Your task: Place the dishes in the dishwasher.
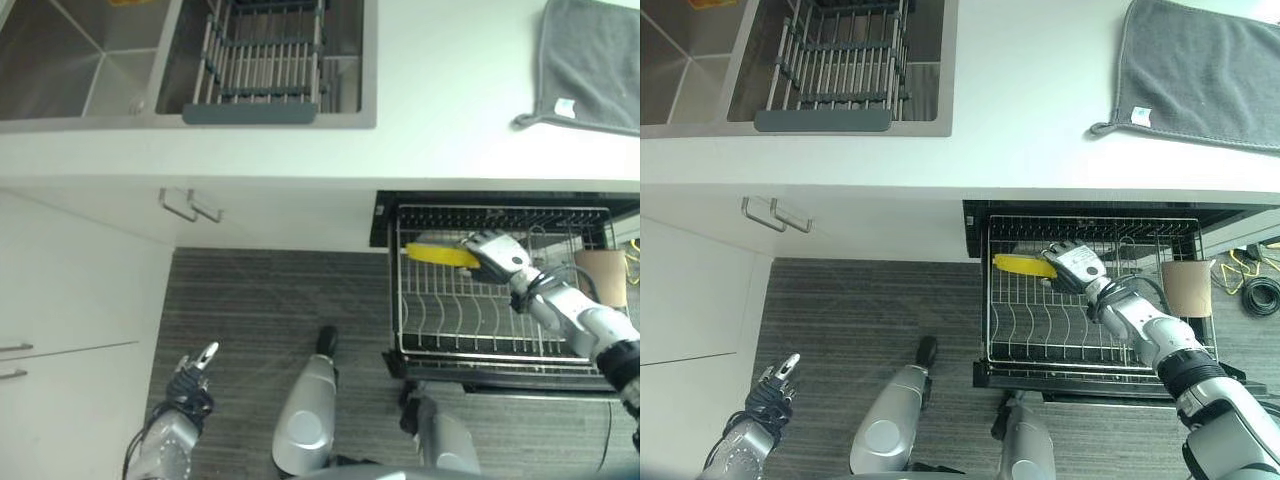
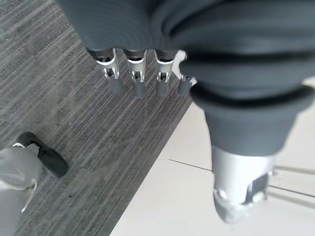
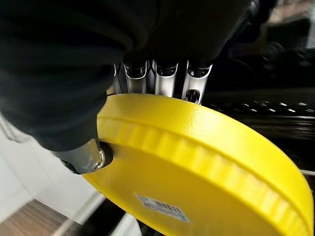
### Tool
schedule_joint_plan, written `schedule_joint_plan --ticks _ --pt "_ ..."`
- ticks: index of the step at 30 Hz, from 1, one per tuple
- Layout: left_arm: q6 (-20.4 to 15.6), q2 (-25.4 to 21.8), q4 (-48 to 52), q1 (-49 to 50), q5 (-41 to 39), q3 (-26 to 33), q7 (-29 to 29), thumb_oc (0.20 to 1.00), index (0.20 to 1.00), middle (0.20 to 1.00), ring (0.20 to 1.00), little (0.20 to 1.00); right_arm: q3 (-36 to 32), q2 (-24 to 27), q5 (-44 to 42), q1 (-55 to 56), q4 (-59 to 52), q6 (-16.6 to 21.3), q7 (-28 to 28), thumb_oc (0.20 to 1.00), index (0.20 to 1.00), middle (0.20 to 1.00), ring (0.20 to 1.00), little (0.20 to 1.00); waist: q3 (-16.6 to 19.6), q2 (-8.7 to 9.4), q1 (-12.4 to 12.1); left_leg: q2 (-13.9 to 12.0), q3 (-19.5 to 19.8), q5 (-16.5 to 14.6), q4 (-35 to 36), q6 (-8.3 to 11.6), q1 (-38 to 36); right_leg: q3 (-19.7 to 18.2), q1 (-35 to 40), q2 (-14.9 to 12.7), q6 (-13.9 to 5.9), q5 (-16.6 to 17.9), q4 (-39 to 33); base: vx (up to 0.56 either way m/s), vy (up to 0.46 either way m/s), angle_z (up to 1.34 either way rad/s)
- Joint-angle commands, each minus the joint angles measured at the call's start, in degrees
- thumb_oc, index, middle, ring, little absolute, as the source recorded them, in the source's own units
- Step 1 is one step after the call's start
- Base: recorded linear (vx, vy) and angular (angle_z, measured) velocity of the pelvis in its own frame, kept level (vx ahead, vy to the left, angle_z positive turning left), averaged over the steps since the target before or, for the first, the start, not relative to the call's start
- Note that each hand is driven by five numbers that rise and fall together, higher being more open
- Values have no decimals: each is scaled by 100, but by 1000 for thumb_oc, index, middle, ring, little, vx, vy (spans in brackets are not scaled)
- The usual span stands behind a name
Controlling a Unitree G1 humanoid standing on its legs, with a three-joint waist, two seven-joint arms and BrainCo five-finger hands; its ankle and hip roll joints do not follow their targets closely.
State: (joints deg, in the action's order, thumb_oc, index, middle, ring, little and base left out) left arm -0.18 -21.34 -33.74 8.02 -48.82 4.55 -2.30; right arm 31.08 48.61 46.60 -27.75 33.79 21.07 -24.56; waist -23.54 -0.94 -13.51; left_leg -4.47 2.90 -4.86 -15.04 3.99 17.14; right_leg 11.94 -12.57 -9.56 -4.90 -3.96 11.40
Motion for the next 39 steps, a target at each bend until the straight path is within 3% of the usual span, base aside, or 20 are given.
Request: schedule_joint_plan --ticks 1,7,13,17,19,21,25,28,30,32,33,34,35,36,39 --pt "-335 -511 45 134 -90 -129 -31 1000 1000 1000 1000 1000 230 18 -97 -457 141 -137 -98 200 200 200 200 200 312 134 -127 -188 518 -292 -659 26 413 167 -98 -643 -320 -178 401 0 0 0" --pt "-476 -611 63 48 -86 -185 32 1000 1000 1000 1000 1000 528 37 153 -686 630 -436 -94 200 200 200 200 200 226 12 -179 -105 501 -430 -962 -22 718 113 -488 -722 -293 -323 823 -10 27 8" --pt "-386 -726 169 107 -278 -33 102 1000 1000 1000 1000 1000 617 266 301 -688 886 -773 -69 200 200 200 200 200 163 -70 -147 -49 442 -563 -1305 -93 1131 -49 -1069 -837 -245 -482 1358 -40 31 7" --pt "-324 -760 178 178 -336 36 223 1000 1000 1000 1000 1000 719 400 493 -796 836 -560 78 200 200 200 200 200 148 -101 -138 -27 400 -624 -1471 -133 1394 -175 -1464 -907 -233 -550 1647 -29 39 -6" --pt "-305 -764 198 209 -322 89 212 1000 1000 1000 1000 1000 814 426 477 -850 772 -475 354 200 200 200 200 200 176 -93 -138 -16 367 -645 -1539 -153 1521 -267 -1670 -933 -236 -586 1798 -3 45 -7" --pt "-269 -770 179 235 -311 164 318 1000 1000 1000 1000 1000 944 411 274 -883 869 -630 1254 200 200 200 200 200 188 -93 -143 -7 342 -646 -1593 -144 1638 -340 -1841 -960 -236 -609 1912 -3 51 1" --pt "-444 -859 247 174 -262 102 446 1000 1000 1000 1000 1000 1068 116 -72 -925 1300 -824 1946 200 200 200 200 200 183 -184 -194 55 344 -617 -1593 -186 1802 -399 -2112 -1016 -216 -640 2047 -25 79 -4" --pt "-285 -866 402 167 -305 95 420 1000 1000 1000 1000 1000 975 -134 -426 -828 1539 -1118 2184 200 200 200 200 200 191 -252 -218 96 350 -606 -1642 -199 1942 -392 -2285 -1076 -212 -625 2113 -27 55 0" --pt "-273 -807 381 133 -282 28 437 1000 1000 1000 1000 1000 693 -556 -1047 -766 1913 -1847 2474 200 200 200 200 200 208 -319 -224 106 341 -765 -1727 -198 1973 -438 -2358 -1061 -222 -791 2259 47 17 5" --pt "-311 -707 279 84 -259 -22 509 1000 1000 1000 1000 1000 515 -779 -1084 -767 2279 -2004 2492 200 200 200 200 200 218 -385 -197 115 324 -787 -1792 -210 2053 -471 -2456 -1062 -193 -813 2333 -1 63 0" --pt "-347 -630 243 31 -229 -100 547 1000 1000 1000 1000 1000 425 -956 -1054 -820 2555 -2232 2688 222 222 222 222 222 237 -450 -179 136 307 -808 -1868 -225 2139 -507 -2566 -1071 -173 -814 2399 -30 82 -2" --pt "-349 -615 260 11 -221 -136 539 1000 1000 1000 1000 1000 428 -1007 -1104 -843 2625 -2301 2718 369 369 369 369 369 243 -472 -177 143 298 -816 -1900 -226 2172 -511 -2608 -1082 -172 -808 2417 -26 86 -7" --pt "-339 -603 310 2 -215 -169 509 1000 1000 1000 1000 1000 396 -1064 -1120 -865 2695 -2346 2710 724 724 724 724 724 252 -494 -179 142 279 -814 -1912 -222 2191 -501 -2641 -1101 -174 -790 2421 -18 73 1" --pt "-331 -589 352 -11 -221 -195 483 1000 1000 1000 1000 1000 362 -1113 -1151 -911 2755 -2389 2716 1000 1000 1000 1000 1000 262 -519 -179 139 259 -811 -1914 -218 2212 -507 -2680 -1110 -173 -782 2431 -22 92 2" --pt "-350 -523 407 -63 -275 -256 369 1000 1000 1000 1000 1000 369 -1202 -1096 -964 2805 -2448 2743 1000 1000 1000 1000 1000 288 -560 -141 132 234 -796 -1899 -216 2255 -581 -2774 -1088 -165 -751 2426 -12 74 -1"
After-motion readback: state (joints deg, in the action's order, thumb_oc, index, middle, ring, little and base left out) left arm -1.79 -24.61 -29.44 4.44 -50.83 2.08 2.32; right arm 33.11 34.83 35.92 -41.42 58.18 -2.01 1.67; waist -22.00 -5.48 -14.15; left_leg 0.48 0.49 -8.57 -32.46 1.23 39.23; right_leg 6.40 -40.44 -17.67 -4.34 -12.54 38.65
